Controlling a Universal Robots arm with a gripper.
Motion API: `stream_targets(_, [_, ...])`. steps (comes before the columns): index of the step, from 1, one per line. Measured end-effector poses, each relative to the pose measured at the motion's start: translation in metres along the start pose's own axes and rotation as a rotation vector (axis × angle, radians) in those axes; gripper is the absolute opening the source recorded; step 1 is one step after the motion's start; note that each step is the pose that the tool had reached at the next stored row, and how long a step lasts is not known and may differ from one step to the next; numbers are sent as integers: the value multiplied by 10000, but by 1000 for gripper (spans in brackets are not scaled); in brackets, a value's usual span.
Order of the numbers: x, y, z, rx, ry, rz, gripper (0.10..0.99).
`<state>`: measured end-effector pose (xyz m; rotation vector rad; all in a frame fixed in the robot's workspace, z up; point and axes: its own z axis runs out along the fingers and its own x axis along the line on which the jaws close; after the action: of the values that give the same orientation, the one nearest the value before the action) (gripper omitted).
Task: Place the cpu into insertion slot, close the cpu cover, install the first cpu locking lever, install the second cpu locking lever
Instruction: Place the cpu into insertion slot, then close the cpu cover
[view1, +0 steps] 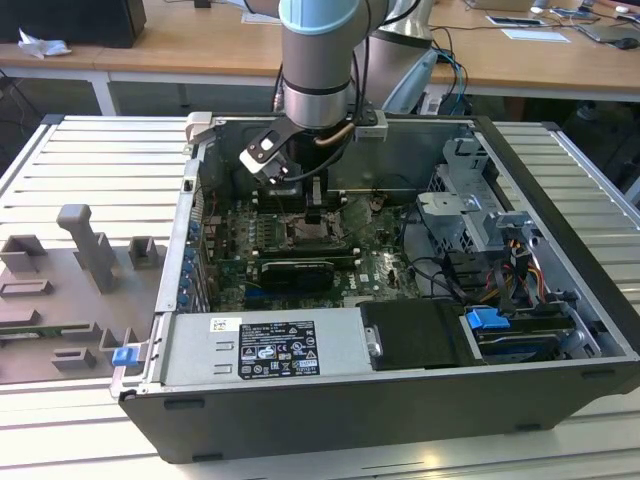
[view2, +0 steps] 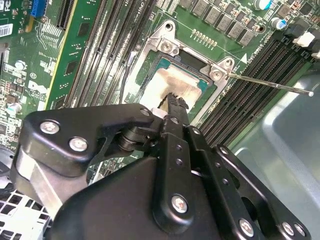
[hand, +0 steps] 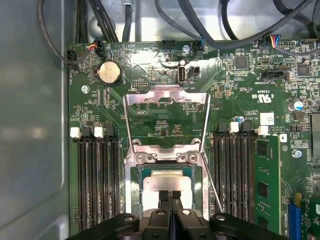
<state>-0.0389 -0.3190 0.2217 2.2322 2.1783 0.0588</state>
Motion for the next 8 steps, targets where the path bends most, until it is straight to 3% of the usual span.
stream_targets(8, [0,13,-11,4,-1,-1,106])
